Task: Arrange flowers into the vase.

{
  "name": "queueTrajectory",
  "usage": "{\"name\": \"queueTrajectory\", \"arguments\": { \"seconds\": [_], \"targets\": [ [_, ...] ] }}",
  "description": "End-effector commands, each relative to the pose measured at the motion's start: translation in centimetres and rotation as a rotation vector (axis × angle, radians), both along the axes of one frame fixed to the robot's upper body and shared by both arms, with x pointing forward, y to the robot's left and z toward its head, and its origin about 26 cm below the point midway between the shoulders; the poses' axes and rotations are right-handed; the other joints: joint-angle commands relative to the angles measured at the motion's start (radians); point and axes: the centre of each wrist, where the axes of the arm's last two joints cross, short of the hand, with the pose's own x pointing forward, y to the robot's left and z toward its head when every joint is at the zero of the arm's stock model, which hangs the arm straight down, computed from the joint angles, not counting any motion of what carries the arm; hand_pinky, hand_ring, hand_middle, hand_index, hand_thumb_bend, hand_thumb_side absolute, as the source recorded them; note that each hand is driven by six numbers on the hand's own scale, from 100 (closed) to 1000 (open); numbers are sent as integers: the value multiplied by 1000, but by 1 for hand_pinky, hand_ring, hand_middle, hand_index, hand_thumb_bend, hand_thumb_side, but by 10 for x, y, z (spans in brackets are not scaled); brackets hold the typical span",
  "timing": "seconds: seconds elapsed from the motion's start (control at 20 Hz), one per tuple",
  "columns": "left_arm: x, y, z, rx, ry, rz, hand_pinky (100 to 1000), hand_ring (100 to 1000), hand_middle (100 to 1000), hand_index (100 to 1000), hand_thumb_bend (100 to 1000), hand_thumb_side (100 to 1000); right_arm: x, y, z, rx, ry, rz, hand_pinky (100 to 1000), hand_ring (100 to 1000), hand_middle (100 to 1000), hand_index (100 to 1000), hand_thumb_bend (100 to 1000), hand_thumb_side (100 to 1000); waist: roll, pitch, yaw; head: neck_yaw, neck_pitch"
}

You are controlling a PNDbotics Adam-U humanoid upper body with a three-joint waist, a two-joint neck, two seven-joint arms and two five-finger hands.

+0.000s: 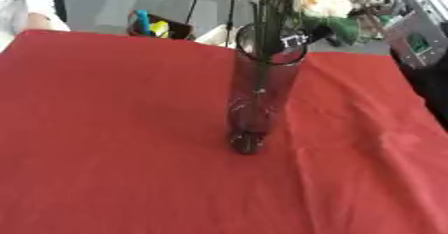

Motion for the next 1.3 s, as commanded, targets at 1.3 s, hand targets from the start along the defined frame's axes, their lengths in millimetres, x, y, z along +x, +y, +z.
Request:
{"name": "queueTrajectory", "arguments": {
  "seconds": [1.3],
  "targets": [
    [-4, 2, 7, 14, -25, 11, 724, 875, 861, 951, 100, 978, -38, -53, 7, 51, -7, -9, 945, 943, 951, 1000, 742, 943, 27, -30, -13, 18, 20]
  ]
}}
